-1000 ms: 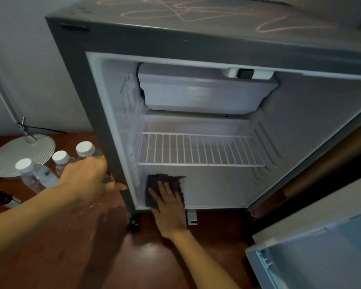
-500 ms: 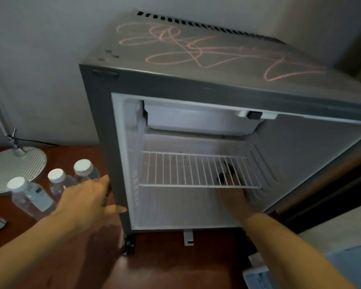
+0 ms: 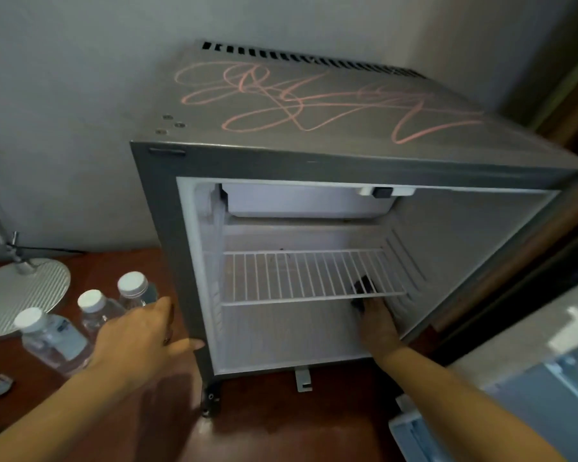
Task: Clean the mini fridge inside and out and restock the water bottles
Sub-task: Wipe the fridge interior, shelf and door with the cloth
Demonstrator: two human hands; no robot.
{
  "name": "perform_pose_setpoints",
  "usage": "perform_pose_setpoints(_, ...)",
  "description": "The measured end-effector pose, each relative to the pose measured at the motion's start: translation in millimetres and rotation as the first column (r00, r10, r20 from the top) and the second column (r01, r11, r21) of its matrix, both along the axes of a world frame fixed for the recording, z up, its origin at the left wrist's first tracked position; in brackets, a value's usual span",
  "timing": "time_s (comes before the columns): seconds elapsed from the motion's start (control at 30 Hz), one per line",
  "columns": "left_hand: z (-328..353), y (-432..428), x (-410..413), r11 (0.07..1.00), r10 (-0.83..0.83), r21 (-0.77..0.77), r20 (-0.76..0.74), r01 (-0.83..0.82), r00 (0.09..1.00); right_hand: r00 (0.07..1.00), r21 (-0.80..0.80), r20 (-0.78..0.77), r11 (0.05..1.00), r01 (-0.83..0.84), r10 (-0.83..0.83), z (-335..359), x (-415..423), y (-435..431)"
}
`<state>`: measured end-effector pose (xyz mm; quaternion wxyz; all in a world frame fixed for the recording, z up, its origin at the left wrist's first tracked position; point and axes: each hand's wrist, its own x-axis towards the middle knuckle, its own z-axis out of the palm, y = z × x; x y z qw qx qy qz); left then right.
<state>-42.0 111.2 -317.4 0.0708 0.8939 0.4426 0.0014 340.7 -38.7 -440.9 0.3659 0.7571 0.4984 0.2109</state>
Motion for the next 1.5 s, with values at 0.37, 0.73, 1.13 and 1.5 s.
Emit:
perform_pose_setpoints(0.37,5.2,-35.7,-7.6,0.982,-0.130,-0.142,-0.005,0.128,0.992,0.835,-0.216,-0.428,0.936,0.277,-0.346,90.5,-109.8,-43.2)
perform_pose_setpoints(0.73,52.0,-126.5,92.3,0.793,-0.502,-0.262,0.230,0.550,0.834,0.893,0.750,-0.303,0.661,0.009,0.333,255.1,-153.7,-156.2)
perform_pose_setpoints(1.13,126.9,-240.5,183.6,0.677,-0.733,0.346,0.392,0.649,0.556,0.982,0.415,-0.175,0.910,0.012,0.066,285.9,-128.3,-220.6)
perform_pose_setpoints(1.5,142.0,-255.5,175.6,0.655,-0.677,0.395,-0.071,0.644,0.732,0.997,0.390,-0.068,0.921,-0.004,0.033,294.4,-135.6,-293.0)
